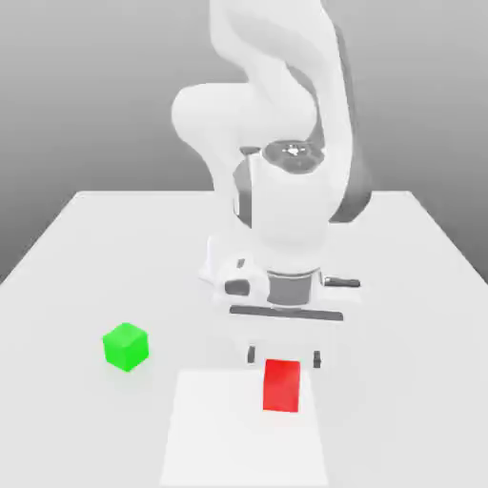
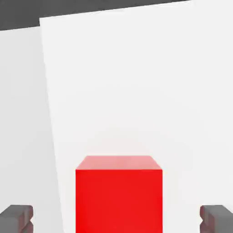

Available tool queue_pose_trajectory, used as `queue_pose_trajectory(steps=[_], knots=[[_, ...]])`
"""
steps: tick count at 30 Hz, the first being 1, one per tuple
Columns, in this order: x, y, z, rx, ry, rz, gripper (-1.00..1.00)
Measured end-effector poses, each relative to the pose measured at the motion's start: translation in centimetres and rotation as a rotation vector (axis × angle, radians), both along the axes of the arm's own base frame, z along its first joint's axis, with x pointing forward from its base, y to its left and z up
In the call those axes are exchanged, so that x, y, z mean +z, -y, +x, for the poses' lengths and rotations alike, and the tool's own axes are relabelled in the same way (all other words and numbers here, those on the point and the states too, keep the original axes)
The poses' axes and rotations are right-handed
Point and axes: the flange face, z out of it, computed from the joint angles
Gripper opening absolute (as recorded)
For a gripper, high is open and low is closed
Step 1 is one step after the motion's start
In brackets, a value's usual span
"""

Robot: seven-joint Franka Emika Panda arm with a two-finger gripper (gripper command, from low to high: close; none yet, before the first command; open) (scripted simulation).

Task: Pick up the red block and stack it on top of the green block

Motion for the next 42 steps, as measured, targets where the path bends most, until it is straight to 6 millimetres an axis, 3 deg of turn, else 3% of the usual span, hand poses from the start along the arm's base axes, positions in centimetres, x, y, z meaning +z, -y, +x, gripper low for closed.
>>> queue_pose_trajectory(steps=[2,3,10,19,26,34,37,42], knots=[[-1.6,0.0,-0.2,0.001,-0.002,-0.001,0.0],[-2.3,0.0,-0.3,0.002,-0.003,-0.001,-1.0],[-2.4,0.1,-0.3,0.002,-0.003,-0.001,-1.0],[3.5,0.0,-0.4,0.001,-0.003,-0.004,-1.0],[5.5,10.7,-1.9,-0.432,-0.003,-0.035,-1.0],[7.2,21.2,-7.5,-0.97,-0.002,-0.023,-1.0],[7.3,23.9,-10.0,-1.149,-0.004,-0.004,-1.0],[3.9,24.6,-10.4,-1.192,-0.004,0.003,-1.0]])
